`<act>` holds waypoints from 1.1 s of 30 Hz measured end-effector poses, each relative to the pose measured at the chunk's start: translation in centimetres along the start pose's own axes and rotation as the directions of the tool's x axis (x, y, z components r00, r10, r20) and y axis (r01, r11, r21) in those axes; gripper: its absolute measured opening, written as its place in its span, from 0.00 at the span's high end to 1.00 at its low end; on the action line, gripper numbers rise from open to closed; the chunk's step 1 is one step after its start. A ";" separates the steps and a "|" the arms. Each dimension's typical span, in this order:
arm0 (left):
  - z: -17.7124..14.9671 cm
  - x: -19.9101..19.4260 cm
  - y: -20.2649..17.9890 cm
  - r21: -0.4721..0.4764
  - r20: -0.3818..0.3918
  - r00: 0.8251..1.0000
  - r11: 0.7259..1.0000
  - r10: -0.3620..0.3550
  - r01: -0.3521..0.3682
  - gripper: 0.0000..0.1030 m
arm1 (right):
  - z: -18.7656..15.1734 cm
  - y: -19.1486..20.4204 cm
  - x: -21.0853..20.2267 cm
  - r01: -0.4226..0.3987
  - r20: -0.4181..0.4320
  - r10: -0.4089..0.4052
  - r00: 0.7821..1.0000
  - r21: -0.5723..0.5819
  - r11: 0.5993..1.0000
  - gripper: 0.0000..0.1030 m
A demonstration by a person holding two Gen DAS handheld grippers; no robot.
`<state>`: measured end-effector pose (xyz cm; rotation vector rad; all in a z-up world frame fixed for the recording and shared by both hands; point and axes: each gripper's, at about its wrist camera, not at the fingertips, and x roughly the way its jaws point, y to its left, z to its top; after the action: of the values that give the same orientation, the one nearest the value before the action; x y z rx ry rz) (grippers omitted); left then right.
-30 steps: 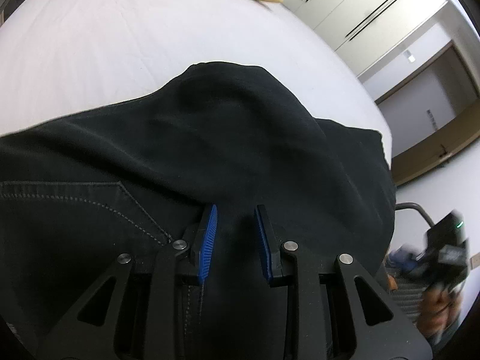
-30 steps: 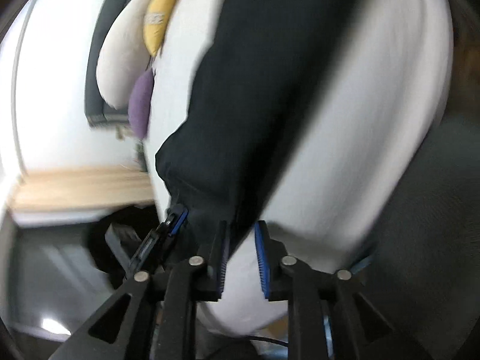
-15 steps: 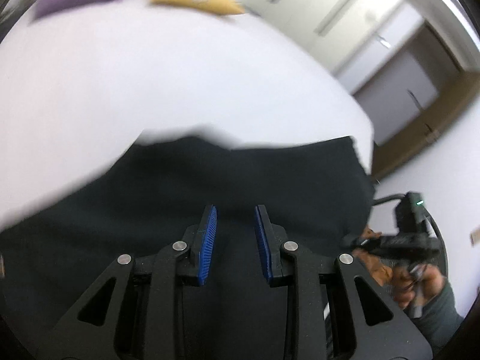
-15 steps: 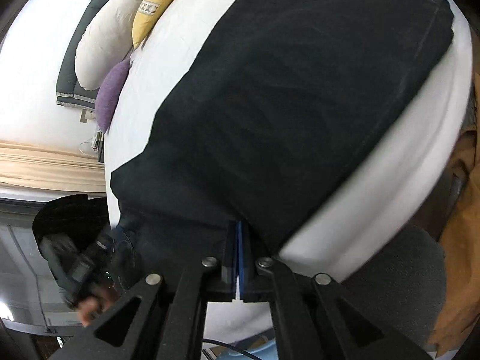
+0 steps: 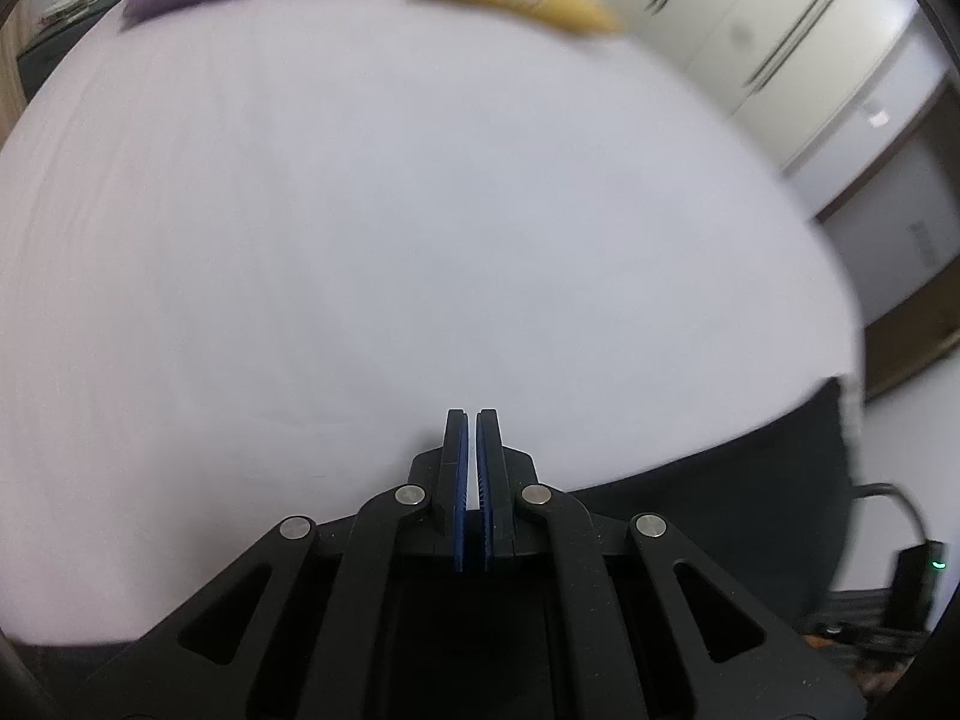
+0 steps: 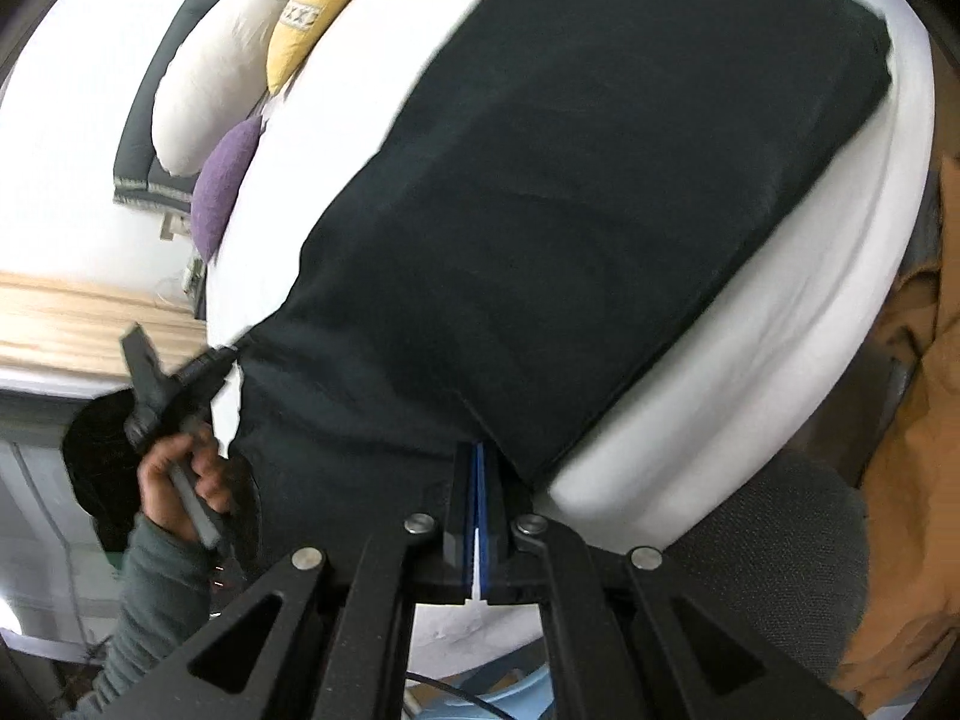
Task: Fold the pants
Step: 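Lower the hems onto the jeans with the right tool while the left tool presses the fold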
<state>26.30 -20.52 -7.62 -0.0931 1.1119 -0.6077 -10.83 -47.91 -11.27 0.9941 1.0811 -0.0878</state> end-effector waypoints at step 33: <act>-8.5 2.3 -6.2 0.096 -0.020 0.993 0.988 -0.116 0.117 0.97 | 8.7 -14.7 -4.4 -0.327 0.499 0.164 0.851 0.260 0.909 1.00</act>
<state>17.14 -24.90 -11.09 -0.0706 1.0948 -0.7670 -14.47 -64.46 -16.28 1.3330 0.4885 -0.2941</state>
